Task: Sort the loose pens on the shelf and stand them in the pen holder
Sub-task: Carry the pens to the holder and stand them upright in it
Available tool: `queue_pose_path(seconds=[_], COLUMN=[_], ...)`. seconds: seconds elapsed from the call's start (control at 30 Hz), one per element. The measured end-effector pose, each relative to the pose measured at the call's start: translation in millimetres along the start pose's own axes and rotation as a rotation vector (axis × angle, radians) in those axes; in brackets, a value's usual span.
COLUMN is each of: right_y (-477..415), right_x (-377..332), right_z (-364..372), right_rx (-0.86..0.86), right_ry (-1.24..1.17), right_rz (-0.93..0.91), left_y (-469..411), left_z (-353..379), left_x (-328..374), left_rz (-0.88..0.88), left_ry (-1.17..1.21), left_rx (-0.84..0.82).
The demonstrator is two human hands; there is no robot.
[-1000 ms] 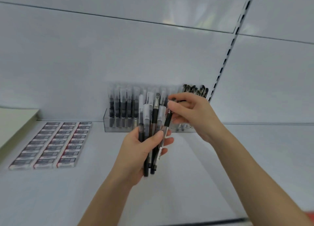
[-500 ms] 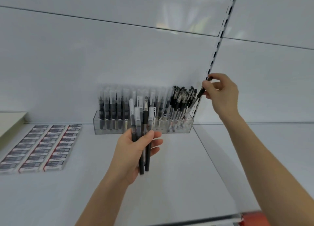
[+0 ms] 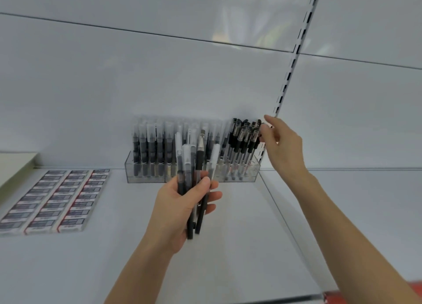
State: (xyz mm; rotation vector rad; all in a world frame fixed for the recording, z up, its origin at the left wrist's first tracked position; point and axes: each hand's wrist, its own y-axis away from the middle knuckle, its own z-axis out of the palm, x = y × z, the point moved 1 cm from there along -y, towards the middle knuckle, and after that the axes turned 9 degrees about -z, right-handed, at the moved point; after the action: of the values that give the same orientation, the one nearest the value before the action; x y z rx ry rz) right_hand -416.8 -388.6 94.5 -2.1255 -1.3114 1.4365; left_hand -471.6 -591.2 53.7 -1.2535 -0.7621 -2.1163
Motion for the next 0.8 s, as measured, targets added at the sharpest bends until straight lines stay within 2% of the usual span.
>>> queue_pose_path(seconds=[0.07,0.1,0.2,0.27,0.33,0.43,0.53,0.6,0.8], right_y=[15.2,23.6,41.6,44.3,39.3,19.6,-5.3,-17.3,-28.3], right_x=[-15.9,-26.1,-46.5,-49.7,-47.7,-40.2,-33.1,-32.1,-30.1], right_z=[-6.1,-7.5,-5.6,-4.3,-6.4,-14.3,-12.1,-3.4,27.3], right_rx=[0.027,-0.029,-0.274,-0.317,-0.281,-0.086,0.091,0.131,0.01], right_ry=[-0.214,-0.305,-0.384,-0.405,-0.477,-0.544,-0.364,-0.251,-0.026], right_rz=[0.043,0.065,0.065,0.075,0.125,0.18,0.079,0.006,-0.137], left_y=[0.7,0.6,0.1,0.1,-0.3,-2.6,-2.5,-1.4,1.8], left_z=[4.3,6.5,14.4,17.7,14.9,0.6,-13.1,-17.1,-24.0], left_x=[-0.7,-1.5,-5.0,-7.5,-8.3,-6.7,-5.1,-5.4,-7.8], left_rz=[0.005,0.008,0.016,0.023,0.042,0.068,0.07,0.072,0.092], left_ry=[-0.012,-0.018,-0.037,-0.06,-0.059,-0.035,-0.014,-0.031,-0.042], left_rx=[-0.016,-0.022,-0.038,-0.04,-0.015,0.078,0.154,0.191,0.223])
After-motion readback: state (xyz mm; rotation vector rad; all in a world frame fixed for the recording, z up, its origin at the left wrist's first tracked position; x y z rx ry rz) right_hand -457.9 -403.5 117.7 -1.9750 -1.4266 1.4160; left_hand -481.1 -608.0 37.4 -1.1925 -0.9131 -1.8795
